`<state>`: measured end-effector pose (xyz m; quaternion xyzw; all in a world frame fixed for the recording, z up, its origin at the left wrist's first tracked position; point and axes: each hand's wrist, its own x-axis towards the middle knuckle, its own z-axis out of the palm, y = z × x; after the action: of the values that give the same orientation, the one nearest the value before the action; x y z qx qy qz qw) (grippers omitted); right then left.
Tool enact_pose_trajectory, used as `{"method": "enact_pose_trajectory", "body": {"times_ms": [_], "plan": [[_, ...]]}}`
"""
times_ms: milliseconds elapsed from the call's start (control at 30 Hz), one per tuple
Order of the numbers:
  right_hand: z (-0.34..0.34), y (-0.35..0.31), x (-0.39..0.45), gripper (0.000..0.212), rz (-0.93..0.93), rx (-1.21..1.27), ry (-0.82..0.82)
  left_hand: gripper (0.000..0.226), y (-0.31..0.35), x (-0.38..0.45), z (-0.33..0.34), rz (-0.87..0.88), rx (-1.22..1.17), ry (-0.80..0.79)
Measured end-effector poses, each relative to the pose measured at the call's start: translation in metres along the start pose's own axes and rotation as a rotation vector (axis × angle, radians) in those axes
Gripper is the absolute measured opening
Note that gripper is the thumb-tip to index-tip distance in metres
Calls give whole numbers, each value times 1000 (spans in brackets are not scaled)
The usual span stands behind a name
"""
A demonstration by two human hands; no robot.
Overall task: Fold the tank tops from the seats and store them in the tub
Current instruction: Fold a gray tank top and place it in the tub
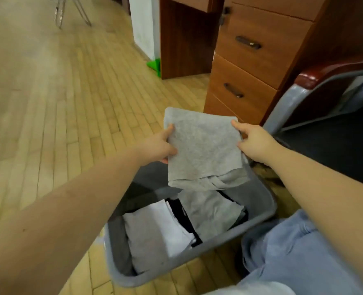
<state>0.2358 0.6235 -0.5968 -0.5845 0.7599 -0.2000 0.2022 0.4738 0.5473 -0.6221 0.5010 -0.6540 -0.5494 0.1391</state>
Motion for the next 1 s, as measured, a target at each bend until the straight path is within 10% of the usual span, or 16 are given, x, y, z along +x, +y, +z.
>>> {"method": "enact_pose_trajectory", "body": {"times_ms": [1000], "plan": [[196,19,-35,75,44,-150,-296,99,-190,-29,79,-341,130,83]]}}
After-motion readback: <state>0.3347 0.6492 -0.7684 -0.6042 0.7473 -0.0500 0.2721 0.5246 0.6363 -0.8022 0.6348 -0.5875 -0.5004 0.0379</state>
